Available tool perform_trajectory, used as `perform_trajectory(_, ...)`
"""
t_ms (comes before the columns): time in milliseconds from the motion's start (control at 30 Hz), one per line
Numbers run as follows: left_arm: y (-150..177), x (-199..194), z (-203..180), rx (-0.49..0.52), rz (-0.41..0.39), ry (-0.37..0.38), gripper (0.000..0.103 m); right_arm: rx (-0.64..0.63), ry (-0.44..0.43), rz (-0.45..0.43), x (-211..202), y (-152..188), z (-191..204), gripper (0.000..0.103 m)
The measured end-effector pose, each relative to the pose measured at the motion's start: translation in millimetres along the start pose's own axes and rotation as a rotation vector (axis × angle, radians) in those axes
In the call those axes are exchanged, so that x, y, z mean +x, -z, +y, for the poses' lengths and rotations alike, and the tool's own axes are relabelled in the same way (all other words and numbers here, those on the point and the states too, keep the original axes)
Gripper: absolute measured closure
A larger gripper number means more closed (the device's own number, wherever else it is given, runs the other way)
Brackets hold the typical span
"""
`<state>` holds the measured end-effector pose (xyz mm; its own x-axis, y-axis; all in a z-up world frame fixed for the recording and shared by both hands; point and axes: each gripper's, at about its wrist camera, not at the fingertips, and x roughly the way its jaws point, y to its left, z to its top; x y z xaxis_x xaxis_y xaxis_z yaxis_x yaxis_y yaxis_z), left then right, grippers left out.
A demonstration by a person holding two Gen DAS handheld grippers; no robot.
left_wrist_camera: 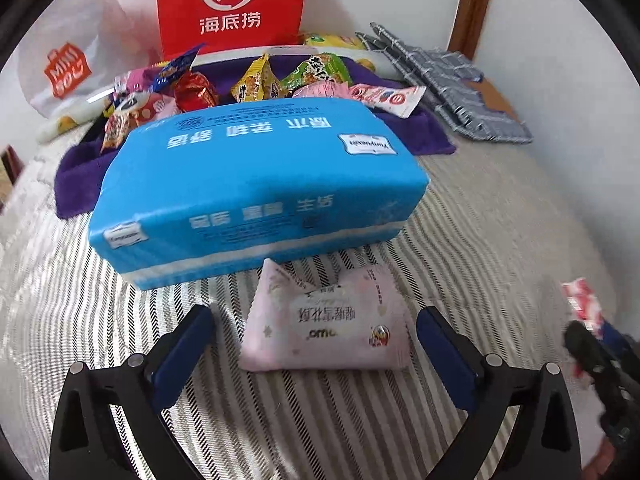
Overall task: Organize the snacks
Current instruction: 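Grasp the white strawberry packet with the right gripper while the left grasps the pale pink packet, then lift both packets with both grippers and carry them toward the purple towel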
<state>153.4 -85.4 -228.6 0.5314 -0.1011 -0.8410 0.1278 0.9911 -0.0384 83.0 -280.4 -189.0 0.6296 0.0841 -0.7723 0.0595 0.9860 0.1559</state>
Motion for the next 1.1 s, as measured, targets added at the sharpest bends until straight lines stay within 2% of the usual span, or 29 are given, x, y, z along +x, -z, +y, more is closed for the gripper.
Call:
perform_trajectory(67, -1, 4, -8, 0.023, 0.000, -0.049, 0.001, 0.002, 0.001, -0.001, 0, 0, -2, 0.050)
perform_trajectory(167, 0, 2, -6, 0.017, -0.016, -0.045, 0.007, 0.007, 0.009, -0.003, 1, 1, -5, 0.050)
perform_trajectory(300, 2, -3, -8, 0.029, -0.045, -0.032, 0.029, -0.006, 0.003, -0.004, 0, 3, -2, 0.050)
perform_trajectory(333, 3, -5, -9, 0.035, -0.048, -0.026, 0.032, -0.010, 0.004, -0.006, 0, 3, -1, 0.050)
perform_trajectory(400, 5, -7, -11, 0.054, -0.058, -0.005, 0.048, -0.018, 0.005, -0.005, 1, 4, 1, 0.050)
perform_trajectory(700, 6, -12, -7, 0.049, -0.046, 0.025, 0.060, -0.027, -0.014, -0.003, 1, 4, 8, 0.050)
perform_trajectory(933, 10, -17, 4, 0.029, -0.041, 0.051, 0.062, -0.018, -0.042, 0.012, 9, 6, 13, 0.050)
perform_trajectory(1100, 12, -22, 13, 0.011, -0.041, 0.049, 0.062, -0.042, -0.031, 0.026, 17, 10, 22, 0.050)
